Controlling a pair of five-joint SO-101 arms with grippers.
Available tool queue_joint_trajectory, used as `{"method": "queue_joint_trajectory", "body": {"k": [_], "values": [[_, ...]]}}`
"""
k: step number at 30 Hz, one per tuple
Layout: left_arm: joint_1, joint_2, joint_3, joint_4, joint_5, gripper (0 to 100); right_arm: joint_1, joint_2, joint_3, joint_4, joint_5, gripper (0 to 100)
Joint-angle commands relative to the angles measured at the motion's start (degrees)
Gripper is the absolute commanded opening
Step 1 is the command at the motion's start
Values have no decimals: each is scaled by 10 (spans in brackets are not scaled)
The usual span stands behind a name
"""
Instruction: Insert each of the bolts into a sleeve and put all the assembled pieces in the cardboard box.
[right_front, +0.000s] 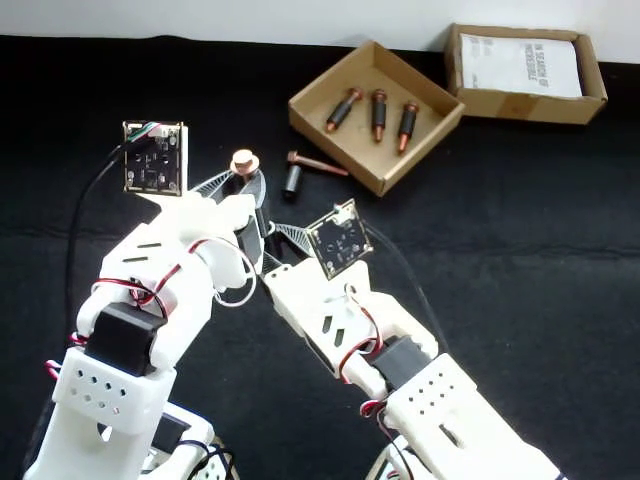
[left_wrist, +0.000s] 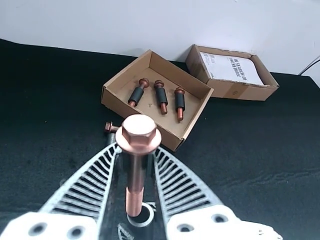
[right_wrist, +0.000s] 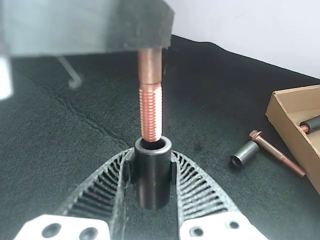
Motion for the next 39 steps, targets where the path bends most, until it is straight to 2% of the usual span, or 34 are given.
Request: {"method": "queue_joint_trajectory", "body": {"k": [1, 26, 34, 39], "values": [[15, -2, -15, -1, 6, 9, 8, -2, -12, -14, 4, 7], [42, 1, -39, 5, 18, 9, 9, -2, -12, -13, 5, 7], [44, 0, -39, 84, 17, 12, 10, -2, -12, -13, 5, 7], [45, -1, -39, 107, -22, 14, 10, -1, -12, -13, 5, 7]]}}
